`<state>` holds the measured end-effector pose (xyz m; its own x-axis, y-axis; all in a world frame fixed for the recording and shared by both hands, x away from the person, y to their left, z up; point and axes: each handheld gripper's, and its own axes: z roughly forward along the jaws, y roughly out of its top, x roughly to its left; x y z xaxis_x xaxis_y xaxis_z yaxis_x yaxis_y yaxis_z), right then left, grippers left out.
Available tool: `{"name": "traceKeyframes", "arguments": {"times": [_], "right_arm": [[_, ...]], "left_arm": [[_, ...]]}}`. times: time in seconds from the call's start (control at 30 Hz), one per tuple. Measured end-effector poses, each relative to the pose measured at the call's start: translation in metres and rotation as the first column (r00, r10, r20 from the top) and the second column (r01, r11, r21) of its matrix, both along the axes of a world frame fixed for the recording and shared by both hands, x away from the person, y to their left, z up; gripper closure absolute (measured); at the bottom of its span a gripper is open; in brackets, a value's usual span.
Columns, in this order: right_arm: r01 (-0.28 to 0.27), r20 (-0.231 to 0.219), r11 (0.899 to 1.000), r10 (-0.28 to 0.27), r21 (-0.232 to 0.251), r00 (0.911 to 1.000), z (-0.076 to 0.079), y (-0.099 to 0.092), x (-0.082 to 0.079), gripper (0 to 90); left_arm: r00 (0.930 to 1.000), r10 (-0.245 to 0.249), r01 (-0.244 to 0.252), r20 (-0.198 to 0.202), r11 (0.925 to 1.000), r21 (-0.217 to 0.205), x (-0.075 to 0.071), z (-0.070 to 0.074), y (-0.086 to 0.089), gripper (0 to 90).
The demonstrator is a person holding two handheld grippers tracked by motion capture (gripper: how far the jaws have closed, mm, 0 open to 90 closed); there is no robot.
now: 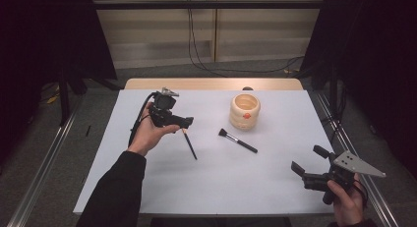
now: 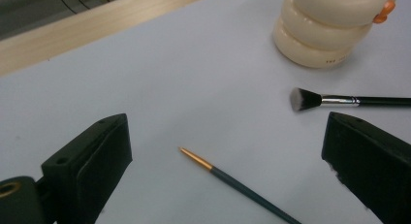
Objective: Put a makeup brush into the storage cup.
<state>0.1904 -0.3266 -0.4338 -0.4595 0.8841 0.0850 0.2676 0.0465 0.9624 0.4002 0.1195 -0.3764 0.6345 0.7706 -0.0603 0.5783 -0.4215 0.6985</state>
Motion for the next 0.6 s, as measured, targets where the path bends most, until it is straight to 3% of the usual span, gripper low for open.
{"name": "traceKeyframes", "arguments": {"times": [0.13, 0.27, 0.43, 0.5, 0.53, 0.6], "right_arm": [[-0.002, 0.000, 1.000, 0.002, 0.000, 1.0000, 0.000, 0.000, 0.000, 0.0], [0.000, 0.003, 1.000, 0.000, 0.002, 1.0000, 0.000, 0.000, 0.000, 0.0], [0.000, 0.003, 1.000, 0.000, 0.002, 1.0000, 0.000, 0.000, 0.000, 0.0], [0.000, 0.002, 1.000, 0.000, 0.001, 1.0000, 0.000, 0.000, 0.000, 0.0], [-0.002, 0.003, 1.000, 0.002, 0.000, 1.0000, 0.000, 0.000, 0.001, 0.0], [-0.004, -0.004, 1.000, 0.004, 0.002, 1.0000, 0.000, 0.000, 0.000, 0.0]], "left_arm": [[0.9977, 0.026, -0.025, -0.062, 0.9996, 0.012, 0.004, -0.005, -0.005, 5.6], [0.9906, 0.028, -0.019, -0.134, 0.9972, 0.072, 0.007, -0.011, -0.009, 8.1], [0.9702, 0.047, -0.016, -0.238, 0.9910, 0.133, 0.011, -0.020, -0.015, 9.6], [0.9621, 0.069, -0.020, -0.264, 0.9822, 0.187, 0.013, -0.023, -0.017, 10.0], [0.9604, 0.068, -0.014, -0.270, 0.9802, 0.197, 0.014, -0.026, -0.017, 9.2], [0.9479, 0.089, -0.030, -0.306, 0.9807, 0.193, 0.016, -0.030, -0.017, 8.9]]}}
